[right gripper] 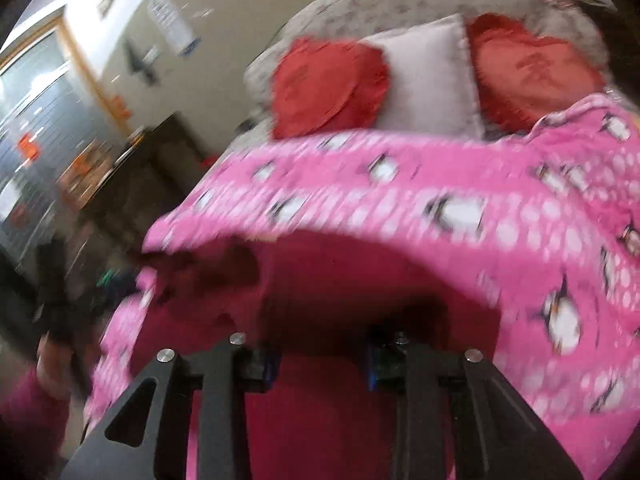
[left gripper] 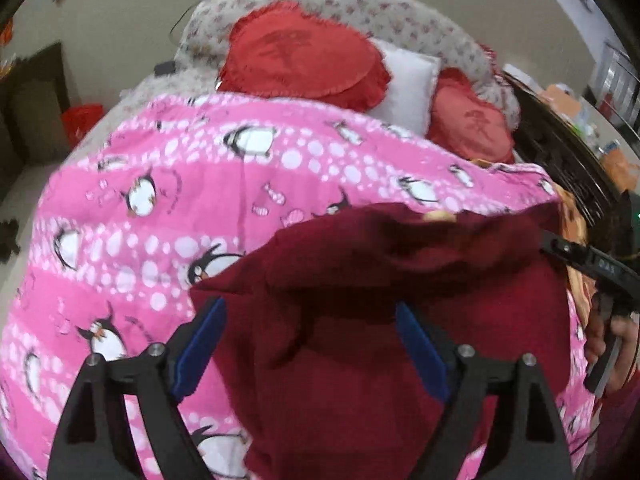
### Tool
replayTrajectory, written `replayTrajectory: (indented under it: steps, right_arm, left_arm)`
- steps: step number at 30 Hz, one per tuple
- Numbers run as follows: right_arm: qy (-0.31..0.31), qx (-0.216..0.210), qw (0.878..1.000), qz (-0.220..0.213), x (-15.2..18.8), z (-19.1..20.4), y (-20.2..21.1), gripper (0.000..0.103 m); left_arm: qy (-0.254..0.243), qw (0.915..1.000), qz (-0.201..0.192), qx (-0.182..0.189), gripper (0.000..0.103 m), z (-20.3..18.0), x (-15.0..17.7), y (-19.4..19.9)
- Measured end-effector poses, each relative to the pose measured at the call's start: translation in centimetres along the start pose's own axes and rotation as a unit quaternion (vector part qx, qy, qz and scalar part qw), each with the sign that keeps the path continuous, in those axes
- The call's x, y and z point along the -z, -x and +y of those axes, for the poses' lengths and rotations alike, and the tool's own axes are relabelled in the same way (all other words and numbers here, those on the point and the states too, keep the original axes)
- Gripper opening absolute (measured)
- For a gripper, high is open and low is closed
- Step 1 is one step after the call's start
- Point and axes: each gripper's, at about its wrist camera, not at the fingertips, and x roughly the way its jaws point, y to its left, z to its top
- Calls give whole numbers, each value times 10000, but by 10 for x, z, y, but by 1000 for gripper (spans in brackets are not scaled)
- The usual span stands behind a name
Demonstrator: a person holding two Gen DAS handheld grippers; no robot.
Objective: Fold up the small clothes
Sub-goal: 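Lift the hem with both grippers and fold it up toward the collar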
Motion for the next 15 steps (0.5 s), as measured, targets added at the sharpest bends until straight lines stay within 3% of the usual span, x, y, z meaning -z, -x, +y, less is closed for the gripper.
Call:
replayTrajectory:
  steps: [3,6,10,15]
  right_arm:
    - [-380,479,9981,114,-12,-14,-28,10]
    - [-564,433,9973,187,-10,-22,-31,10]
    - [-246,84,9996,106,10,-17,14,10]
    - [414,274,9974,528,71,-17,65,10]
  left_arm:
    - [282,9991,79,-308,89,9,-7,-20]
    - [494,9977,192,-418,89,20,-6,-24]
    - [387,9989,138,-205,89,24,9,-3]
    - [233,9996,157,29,89,20,45,24]
